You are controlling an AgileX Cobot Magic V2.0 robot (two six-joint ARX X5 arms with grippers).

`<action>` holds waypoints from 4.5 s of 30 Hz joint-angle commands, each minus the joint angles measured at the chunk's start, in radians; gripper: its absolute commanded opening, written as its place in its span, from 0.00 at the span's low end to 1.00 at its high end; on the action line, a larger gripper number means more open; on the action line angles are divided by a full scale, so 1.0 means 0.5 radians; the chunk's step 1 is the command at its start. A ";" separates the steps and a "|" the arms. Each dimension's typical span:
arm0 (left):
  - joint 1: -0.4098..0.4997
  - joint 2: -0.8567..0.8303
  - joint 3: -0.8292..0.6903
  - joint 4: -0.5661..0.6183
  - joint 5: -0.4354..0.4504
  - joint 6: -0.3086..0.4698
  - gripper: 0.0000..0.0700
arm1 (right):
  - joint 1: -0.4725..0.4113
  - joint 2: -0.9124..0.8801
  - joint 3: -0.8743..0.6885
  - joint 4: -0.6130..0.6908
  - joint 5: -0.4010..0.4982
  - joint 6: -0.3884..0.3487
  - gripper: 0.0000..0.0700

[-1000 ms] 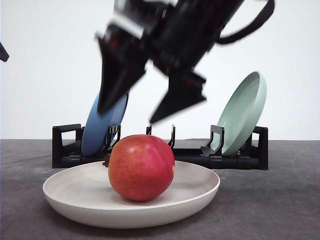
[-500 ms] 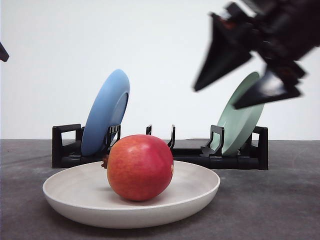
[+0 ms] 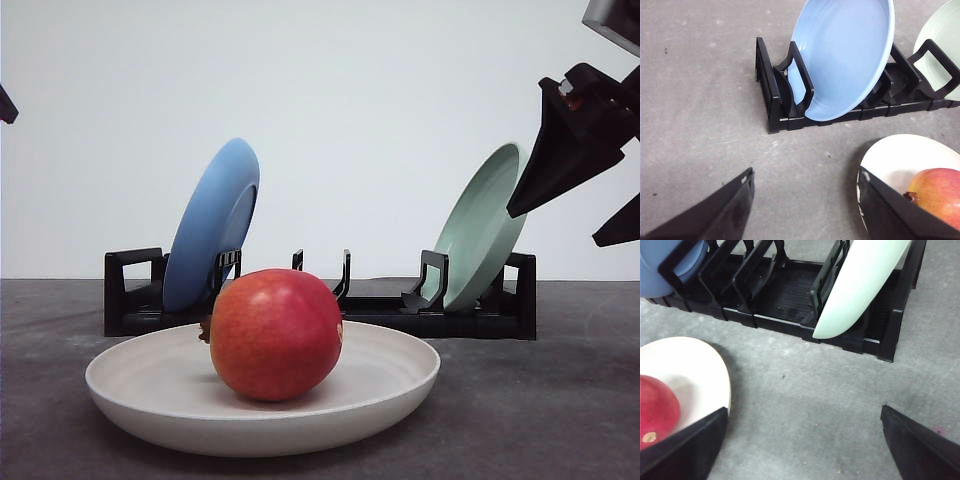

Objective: Place pomegranate in white plate

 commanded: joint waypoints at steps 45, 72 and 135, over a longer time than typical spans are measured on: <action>0.283 -1.136 -0.978 0.453 -0.236 0.059 0.02 | 0.005 0.010 0.000 0.130 -0.006 -0.031 0.04; 0.308 -1.263 -1.155 0.592 -0.238 0.067 0.02 | 0.006 0.010 0.000 0.158 -0.006 -0.030 0.04; 0.308 -1.263 -1.155 0.592 -0.238 0.067 0.02 | -0.571 -1.886 -0.969 0.105 0.507 -0.397 0.04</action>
